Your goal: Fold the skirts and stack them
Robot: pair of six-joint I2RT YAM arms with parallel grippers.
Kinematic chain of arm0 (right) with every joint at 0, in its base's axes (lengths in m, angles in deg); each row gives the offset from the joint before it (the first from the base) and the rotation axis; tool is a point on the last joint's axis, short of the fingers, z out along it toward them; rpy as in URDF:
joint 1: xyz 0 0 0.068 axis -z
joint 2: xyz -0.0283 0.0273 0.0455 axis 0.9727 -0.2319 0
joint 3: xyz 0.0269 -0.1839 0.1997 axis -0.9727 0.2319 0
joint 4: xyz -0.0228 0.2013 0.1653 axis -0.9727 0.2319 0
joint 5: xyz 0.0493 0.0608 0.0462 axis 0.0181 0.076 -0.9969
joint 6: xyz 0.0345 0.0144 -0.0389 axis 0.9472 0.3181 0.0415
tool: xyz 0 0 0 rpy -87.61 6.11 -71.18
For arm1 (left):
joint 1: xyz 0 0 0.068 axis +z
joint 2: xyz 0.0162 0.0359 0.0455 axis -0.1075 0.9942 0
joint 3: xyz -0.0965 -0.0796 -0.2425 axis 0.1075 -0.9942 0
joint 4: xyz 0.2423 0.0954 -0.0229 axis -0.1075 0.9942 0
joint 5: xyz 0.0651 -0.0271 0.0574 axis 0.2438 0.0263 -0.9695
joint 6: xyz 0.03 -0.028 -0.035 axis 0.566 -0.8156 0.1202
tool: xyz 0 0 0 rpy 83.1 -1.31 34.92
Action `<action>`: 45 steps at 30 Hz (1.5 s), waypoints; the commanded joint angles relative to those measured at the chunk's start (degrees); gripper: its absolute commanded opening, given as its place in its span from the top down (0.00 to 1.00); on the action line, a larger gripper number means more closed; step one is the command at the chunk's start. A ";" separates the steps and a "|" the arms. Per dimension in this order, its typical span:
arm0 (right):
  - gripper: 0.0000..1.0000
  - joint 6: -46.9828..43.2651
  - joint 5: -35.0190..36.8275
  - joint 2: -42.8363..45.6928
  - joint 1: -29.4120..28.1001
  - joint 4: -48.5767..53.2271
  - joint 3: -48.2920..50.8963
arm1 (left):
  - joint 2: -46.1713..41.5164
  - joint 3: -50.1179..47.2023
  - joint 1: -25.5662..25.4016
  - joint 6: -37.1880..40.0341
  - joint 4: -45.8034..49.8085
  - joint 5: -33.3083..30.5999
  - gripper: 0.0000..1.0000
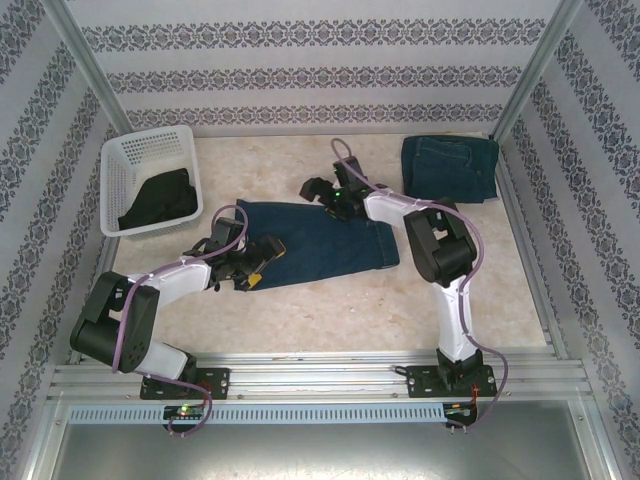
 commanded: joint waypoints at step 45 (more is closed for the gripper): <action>0.22 -21.97 -32.49 13.97 17.93 16.75 24.93 | 18.24 16.98 6.10 18.19 20.12 -6.45 0.00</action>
